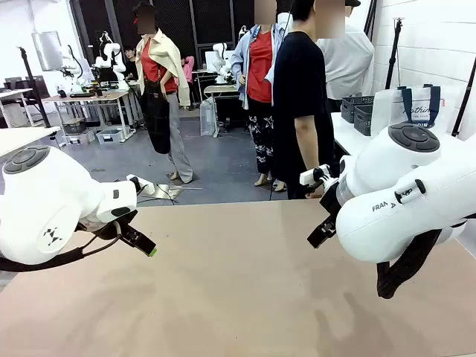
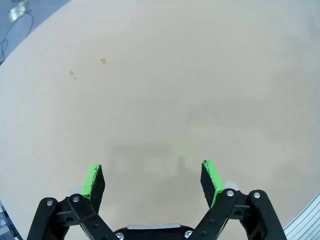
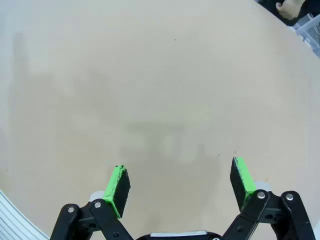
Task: Transfer purchased items from the store into the shopping bag.
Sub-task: Open the Reusable shopping bag in the center of the table.
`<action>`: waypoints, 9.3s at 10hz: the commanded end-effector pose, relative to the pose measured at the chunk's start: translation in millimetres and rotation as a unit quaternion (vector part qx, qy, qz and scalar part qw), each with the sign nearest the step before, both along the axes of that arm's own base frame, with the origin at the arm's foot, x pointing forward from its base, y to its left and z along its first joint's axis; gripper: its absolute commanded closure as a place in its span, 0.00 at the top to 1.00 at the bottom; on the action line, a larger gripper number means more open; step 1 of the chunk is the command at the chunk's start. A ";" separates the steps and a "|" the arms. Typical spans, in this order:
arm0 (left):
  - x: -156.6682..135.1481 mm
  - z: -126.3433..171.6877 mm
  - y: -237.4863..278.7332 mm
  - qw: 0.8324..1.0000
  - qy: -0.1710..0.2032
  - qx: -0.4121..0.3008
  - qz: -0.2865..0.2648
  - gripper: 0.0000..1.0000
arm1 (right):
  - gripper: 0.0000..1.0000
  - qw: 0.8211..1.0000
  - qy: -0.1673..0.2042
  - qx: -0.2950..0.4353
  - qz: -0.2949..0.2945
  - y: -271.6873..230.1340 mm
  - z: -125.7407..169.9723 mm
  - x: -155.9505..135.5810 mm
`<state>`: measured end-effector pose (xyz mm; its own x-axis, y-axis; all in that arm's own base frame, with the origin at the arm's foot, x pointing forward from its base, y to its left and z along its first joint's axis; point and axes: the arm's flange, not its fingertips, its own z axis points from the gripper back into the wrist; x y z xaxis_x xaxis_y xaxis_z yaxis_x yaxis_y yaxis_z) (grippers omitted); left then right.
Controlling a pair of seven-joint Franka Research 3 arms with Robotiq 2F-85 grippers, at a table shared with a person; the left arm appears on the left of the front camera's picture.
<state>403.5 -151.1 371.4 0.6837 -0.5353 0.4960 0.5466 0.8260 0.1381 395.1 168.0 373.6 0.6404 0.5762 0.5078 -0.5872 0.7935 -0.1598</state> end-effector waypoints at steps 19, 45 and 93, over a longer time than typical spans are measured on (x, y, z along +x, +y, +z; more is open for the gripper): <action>-0.1 0.0 0.0 1.000 0.000 0.000 0.000 1.00 | 1.00 1.000 0.000 0.000 0.000 0.0 0.0 0.0; -0.1 0.0 0.0 1.000 0.000 0.000 0.000 1.00 | 1.00 1.000 0.000 0.000 0.000 0.0 0.0 0.0; 75.6 182.1 -76.1 0.993 0.080 -0.069 0.050 1.00 | 1.00 0.994 0.094 0.013 -0.045 148.5 197.6 157.6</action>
